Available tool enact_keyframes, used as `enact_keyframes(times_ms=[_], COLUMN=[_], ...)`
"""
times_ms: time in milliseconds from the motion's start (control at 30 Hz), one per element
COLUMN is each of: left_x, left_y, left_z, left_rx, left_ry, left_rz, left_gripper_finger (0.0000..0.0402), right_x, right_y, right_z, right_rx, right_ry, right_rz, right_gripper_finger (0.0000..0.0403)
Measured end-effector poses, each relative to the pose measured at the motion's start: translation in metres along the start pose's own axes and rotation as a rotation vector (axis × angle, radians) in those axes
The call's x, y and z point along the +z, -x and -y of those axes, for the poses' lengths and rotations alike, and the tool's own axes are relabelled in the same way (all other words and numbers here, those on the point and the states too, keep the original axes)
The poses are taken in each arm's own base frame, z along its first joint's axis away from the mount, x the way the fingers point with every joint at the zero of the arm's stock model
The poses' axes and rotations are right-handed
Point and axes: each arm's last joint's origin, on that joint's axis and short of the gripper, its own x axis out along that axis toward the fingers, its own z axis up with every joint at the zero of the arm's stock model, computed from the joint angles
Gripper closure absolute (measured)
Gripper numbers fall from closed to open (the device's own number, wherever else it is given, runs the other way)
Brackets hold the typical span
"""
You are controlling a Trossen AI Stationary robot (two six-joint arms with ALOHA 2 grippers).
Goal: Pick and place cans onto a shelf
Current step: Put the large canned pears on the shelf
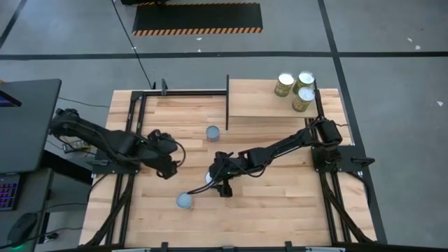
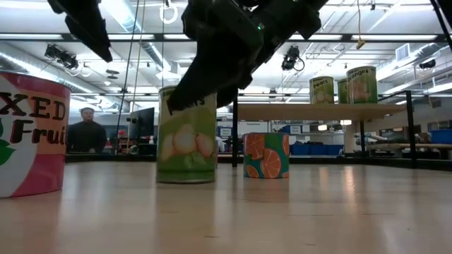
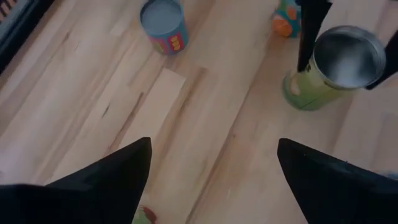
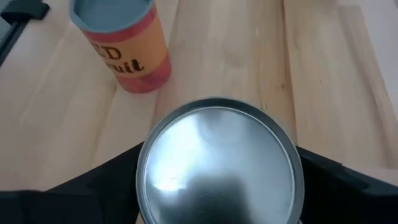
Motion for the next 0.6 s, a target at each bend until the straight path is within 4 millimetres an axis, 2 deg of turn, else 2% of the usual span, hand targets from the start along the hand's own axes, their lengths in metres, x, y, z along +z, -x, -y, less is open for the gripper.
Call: enact_keyframes(times_ms=[133,233,433,600], left_x=[0.005,0.007,0.007,0.016], left_y=[0.010,0.017,0.027,0.029], left_z=[-0.009,-0.016,-0.029,-0.029], left_rx=[-0.016,-0.029,-0.043,-0.073], left_ry=[0.020,0.052,0.049,0.025], left_rz=[0.038,0.070,0.111,0.183], left_gripper_finger=[0.0047,0.0047,0.0047,0.0047], right_x=[0.007,0.023,0.065,0.088], right_y=[0.008,0.023,0.085,0.155], right_z=[-0.001,-0.002,0.006,0.027], right_rx=[0.009,0.017,0.007,-0.038], right_ry=[-0.001,-0.005,-0.018,-0.062], right_rz=[0.026,0.064,0.148,0.250], right_gripper_finger=[0.0084,0.0083,0.0079,0.0080])
